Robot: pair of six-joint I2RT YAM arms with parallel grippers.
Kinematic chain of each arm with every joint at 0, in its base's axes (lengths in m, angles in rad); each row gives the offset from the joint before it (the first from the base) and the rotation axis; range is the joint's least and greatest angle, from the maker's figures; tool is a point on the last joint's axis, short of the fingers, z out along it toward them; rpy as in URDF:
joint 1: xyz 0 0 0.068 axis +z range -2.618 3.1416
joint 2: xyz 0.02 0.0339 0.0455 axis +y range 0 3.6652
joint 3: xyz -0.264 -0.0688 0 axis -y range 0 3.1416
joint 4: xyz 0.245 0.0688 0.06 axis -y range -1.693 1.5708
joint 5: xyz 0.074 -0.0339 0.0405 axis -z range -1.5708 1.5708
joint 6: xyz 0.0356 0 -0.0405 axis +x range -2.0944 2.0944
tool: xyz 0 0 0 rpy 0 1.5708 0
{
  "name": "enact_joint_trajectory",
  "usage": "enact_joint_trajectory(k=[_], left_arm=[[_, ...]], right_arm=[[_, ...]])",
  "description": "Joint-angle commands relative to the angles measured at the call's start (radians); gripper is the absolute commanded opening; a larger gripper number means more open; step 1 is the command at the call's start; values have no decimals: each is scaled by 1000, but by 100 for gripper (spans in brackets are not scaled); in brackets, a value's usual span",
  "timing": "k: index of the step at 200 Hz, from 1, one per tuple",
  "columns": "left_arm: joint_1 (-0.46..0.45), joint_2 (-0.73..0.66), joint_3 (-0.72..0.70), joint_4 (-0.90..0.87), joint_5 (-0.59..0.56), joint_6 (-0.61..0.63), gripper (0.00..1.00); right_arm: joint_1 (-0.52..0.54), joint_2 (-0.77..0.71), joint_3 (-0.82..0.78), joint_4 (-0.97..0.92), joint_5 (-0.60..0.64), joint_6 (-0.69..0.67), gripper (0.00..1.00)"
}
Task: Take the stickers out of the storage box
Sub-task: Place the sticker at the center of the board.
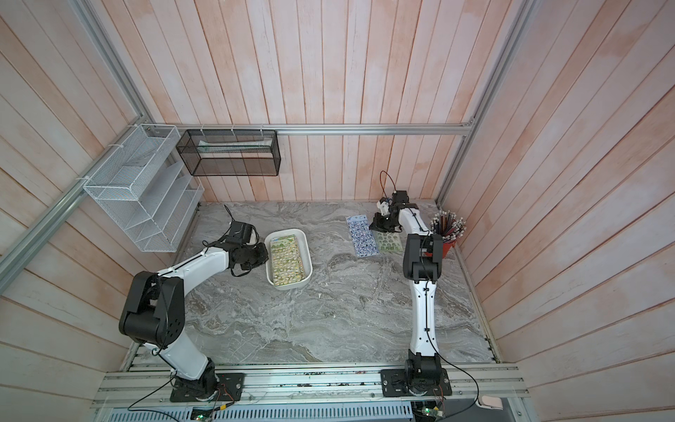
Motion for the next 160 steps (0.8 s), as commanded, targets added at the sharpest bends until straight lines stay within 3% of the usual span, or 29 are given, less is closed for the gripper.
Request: enact_joint_trajectory(k=[1, 53, 126, 160], left_arm=[[-11, 29, 10, -27, 0, 13, 0], [-15, 27, 10, -26, 2, 14, 0], [-16, 18, 13, -28, 0, 12, 0], [-15, 12, 10, -26, -3, 12, 0]], right_arm=[[-3, -68, -96, 103, -11, 92, 11], [-10, -116, -181, 201, -9, 167, 10], [76, -284, -287, 245, 112, 88, 47], [154, -340, -374, 306, 154, 80, 50]])
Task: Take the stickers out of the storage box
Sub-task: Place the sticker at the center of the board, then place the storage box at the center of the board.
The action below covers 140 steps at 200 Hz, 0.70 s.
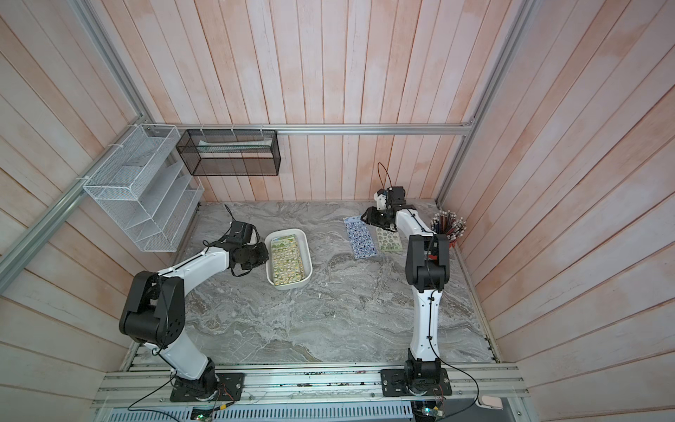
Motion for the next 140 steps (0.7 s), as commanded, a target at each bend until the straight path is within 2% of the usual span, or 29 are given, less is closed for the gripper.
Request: enact_joint_trajectory(k=[1, 47, 86, 140], left_arm=[[-10, 12, 10, -27, 4, 10, 0], [-13, 4, 9, -28, 2, 10, 0], [-15, -1, 8, -28, 0, 10, 0], [-15, 4, 8, -29, 1, 10, 0]], right_arm=[[60, -37, -56, 50, 52, -20, 50], [126, 14, -59, 111, 87, 32, 42], [127, 60, -77, 145, 165, 81, 36], [117, 118, -78, 154, 185, 99, 35]])
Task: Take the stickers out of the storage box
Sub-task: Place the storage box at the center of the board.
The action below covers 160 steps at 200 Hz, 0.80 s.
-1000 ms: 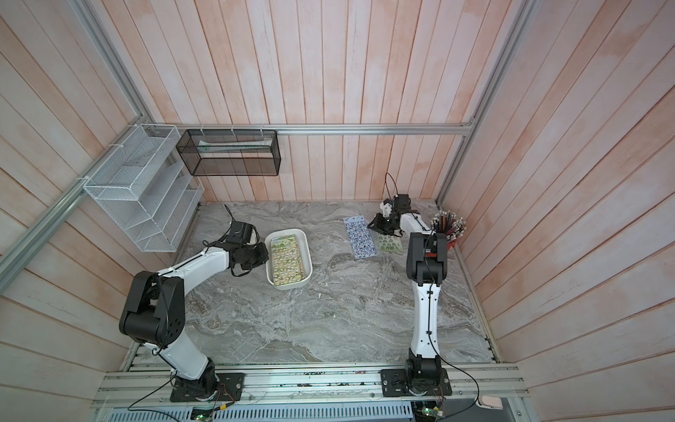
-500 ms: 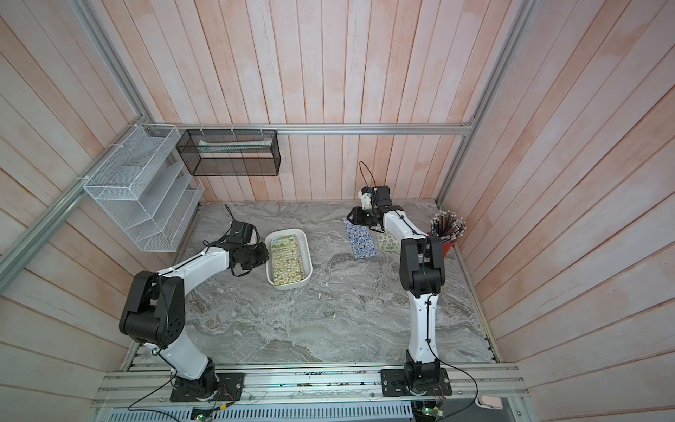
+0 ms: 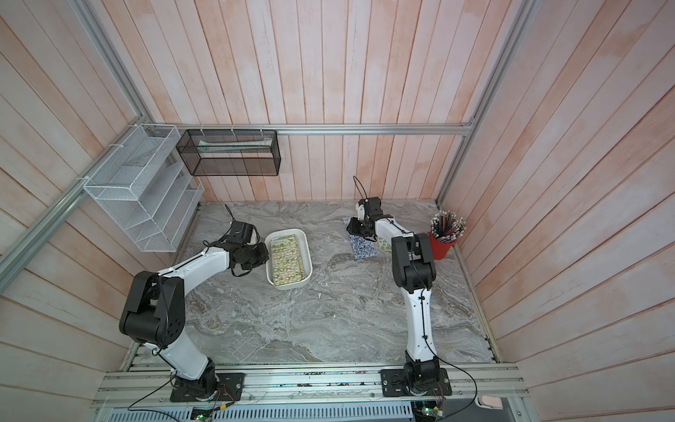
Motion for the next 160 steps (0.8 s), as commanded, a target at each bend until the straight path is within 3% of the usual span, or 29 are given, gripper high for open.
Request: enact_joint_trajectory(k=[1, 79, 160], left_arm=[[-14, 4, 8, -28, 2, 10, 0], [-15, 3, 8, -30, -5, 12, 0], [-15, -5, 17, -47, -31, 25, 0]], right_arm=[[-5, 40, 4, 18, 34, 18, 35], [-58, 74, -2, 33, 35, 21, 34], [-50, 39, 41, 20, -70, -49, 37]])
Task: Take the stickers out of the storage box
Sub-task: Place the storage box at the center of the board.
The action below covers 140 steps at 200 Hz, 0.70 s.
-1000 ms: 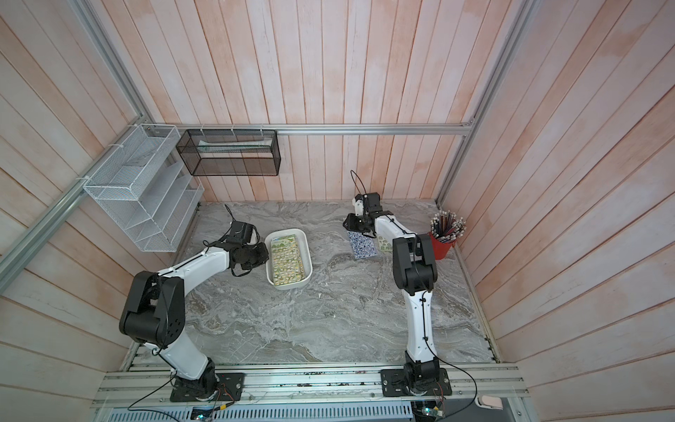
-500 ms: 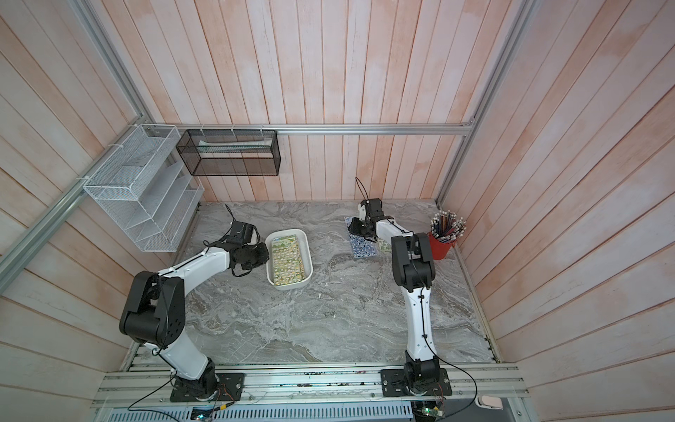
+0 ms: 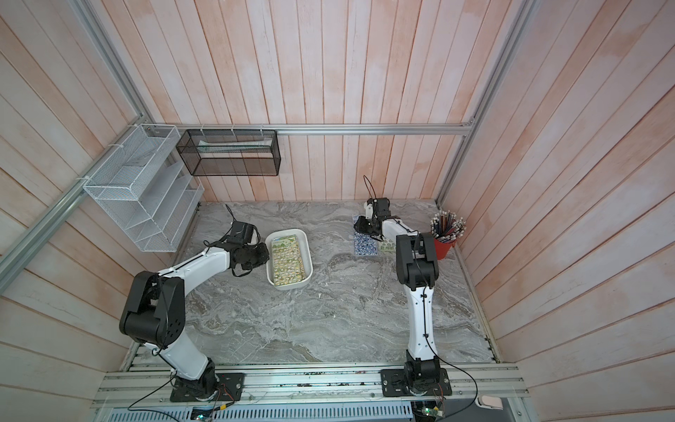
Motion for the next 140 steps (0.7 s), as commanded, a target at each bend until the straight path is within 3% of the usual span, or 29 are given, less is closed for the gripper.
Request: enact_joint_trajectory(k=[1, 25, 70, 83, 140], left_arm=[[-9, -5, 16, -46, -19, 24, 0], [-9, -14, 28, -67, -29, 36, 1], [-6, -81, 67, -101, -41, 75, 36], [-9, -108, 80, -107, -33, 76, 41], [-76, -112, 130, -123, -19, 10, 40]], right_arm=[[13, 7, 30, -38, -32, -31, 37], [35, -50, 29, -48, -36, -42, 40], [107, -196, -32, -67, -18, -49, 50], [135, -239, -74, -58, -10, -41, 51], [283, -366, -284, 2, 34, 14, 49]])
